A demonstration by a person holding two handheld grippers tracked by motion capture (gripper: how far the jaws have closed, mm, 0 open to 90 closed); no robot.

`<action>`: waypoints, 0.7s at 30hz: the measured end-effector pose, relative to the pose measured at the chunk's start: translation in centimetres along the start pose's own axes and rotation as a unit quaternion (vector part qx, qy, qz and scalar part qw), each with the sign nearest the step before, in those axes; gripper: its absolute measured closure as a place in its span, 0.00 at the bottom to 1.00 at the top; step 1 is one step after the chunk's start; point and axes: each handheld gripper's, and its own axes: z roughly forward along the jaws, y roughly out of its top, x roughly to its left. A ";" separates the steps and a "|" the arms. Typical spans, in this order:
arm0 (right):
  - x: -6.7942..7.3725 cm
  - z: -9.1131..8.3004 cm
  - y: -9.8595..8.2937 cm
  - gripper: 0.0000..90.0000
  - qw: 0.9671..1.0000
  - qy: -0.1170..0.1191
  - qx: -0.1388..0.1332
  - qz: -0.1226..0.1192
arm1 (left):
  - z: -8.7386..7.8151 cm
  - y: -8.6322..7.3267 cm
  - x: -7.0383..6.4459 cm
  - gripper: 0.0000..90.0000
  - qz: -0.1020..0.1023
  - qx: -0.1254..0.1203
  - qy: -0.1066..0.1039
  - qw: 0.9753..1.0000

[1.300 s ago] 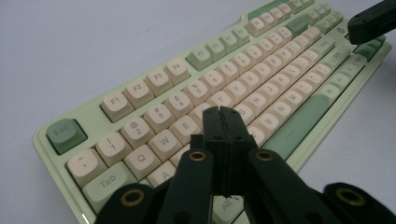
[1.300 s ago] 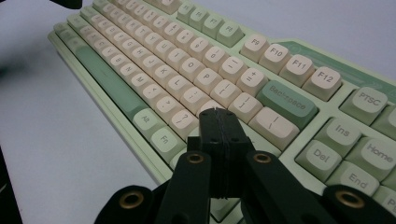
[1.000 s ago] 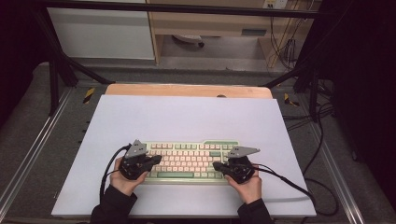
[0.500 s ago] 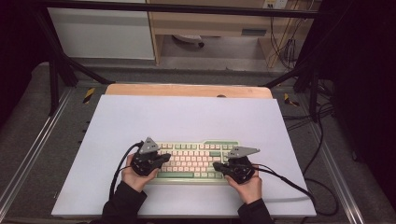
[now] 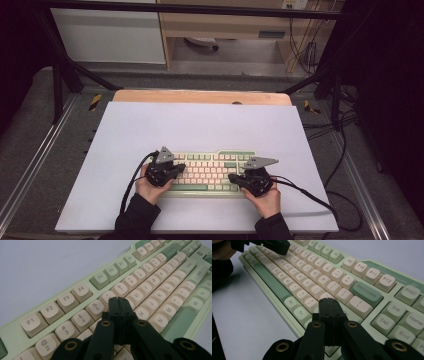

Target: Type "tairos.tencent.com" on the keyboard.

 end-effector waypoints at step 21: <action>-0.1 0.0 0.0 1.00 1.000 0.001 0.000 0.000 | 0.2 -0.2 -0.1 1.00 0.006 0.000 -0.003 1.000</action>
